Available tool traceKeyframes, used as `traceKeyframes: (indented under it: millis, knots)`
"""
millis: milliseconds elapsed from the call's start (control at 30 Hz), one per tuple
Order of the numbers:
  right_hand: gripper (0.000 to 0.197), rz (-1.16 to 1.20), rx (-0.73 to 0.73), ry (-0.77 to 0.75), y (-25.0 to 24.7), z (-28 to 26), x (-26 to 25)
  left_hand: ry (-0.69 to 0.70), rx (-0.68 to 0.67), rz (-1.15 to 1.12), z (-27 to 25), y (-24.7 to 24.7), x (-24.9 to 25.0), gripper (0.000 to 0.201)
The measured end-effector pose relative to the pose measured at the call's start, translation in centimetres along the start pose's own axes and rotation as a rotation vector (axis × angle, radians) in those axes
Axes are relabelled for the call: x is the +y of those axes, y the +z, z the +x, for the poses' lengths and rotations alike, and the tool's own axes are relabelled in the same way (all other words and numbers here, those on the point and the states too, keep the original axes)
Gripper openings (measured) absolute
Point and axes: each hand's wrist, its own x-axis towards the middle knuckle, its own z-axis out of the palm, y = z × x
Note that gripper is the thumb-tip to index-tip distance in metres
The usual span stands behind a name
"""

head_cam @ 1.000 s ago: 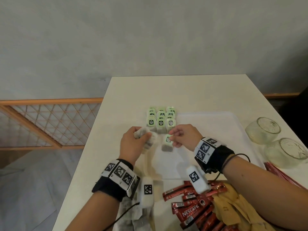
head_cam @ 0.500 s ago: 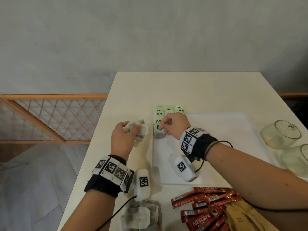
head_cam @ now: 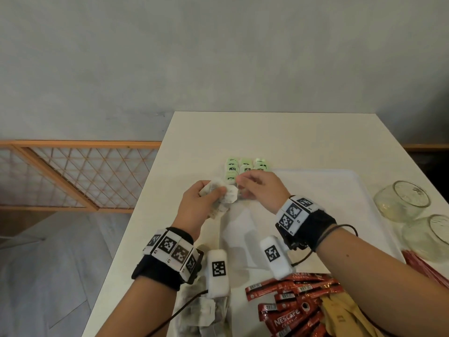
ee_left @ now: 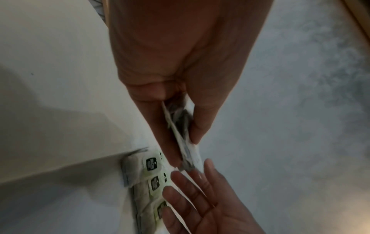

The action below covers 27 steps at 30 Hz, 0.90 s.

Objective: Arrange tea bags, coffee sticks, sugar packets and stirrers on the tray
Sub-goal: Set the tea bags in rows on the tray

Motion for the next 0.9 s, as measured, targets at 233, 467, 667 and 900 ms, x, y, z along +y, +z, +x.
traceKeyframes:
  millis: [233,467,667,900]
  knots:
    - [0.004,0.081,-0.056,0.022,-2.1,-4.4,-0.1,-0.004,-0.236,0.016,-2.2,2.1,0.8,0.023]
    - [0.009,0.126,0.172,0.029,-4.1,-6.5,1.1,0.019,-0.177,0.150,-3.2,2.2,0.5,0.016]
    - [0.012,-0.127,0.260,-0.064,-4.0,-7.8,1.7,0.045,-0.188,0.358,-4.2,4.2,0.1,0.017]
    - [0.009,-0.280,0.147,-0.198,-2.8,-8.9,1.6,0.053,-0.141,0.266,-4.0,6.0,0.5,0.022]
